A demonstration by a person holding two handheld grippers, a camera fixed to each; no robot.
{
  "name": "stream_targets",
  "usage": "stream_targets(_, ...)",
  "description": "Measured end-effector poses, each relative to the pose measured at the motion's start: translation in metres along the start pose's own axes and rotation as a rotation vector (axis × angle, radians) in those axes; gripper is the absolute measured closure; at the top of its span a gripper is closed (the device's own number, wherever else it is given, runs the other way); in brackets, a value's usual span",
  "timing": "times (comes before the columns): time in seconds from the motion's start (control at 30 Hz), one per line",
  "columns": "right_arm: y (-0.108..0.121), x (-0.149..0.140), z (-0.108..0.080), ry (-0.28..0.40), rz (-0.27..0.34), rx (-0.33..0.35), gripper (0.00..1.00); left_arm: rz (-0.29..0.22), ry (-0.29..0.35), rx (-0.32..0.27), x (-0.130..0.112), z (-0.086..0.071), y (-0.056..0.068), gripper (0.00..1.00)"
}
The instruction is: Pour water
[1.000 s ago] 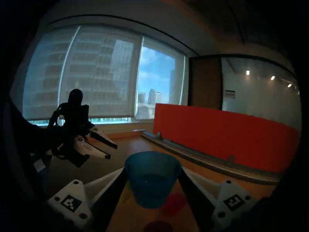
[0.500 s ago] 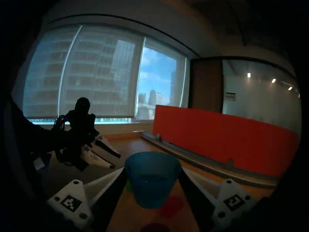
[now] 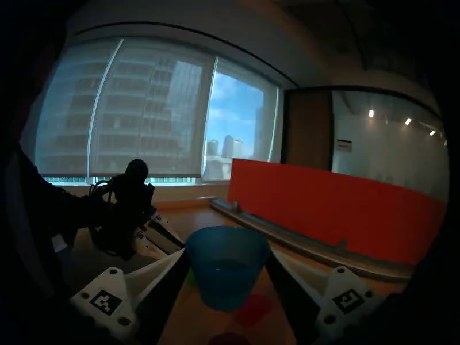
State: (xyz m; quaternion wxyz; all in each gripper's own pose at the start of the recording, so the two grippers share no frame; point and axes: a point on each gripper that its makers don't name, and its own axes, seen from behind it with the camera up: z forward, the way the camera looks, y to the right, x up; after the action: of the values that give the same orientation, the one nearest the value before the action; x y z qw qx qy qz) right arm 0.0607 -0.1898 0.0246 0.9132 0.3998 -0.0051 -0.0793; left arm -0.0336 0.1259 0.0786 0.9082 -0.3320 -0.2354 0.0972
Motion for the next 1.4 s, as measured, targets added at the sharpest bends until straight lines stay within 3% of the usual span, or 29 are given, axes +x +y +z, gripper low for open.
stream_targets(0.4, 0.004, -0.001, 0.003, -0.003, 0.0, 0.0, 0.08, 0.017, -0.066, -0.02, -0.014, 0.015, 0.002, 0.14)
stream_targets(0.8, 0.006, -0.007, 0.008, -0.013, 0.002, 0.008, 0.08, 0.008, -0.12, -0.012, -0.025, 0.031, -0.009, 0.14)
stream_targets(1.4, 0.012, -0.015, 0.013, -0.027, 0.015, 0.009, 0.08, 0.018, -0.182, -0.041, -0.036, 0.058, -0.004, 0.14)
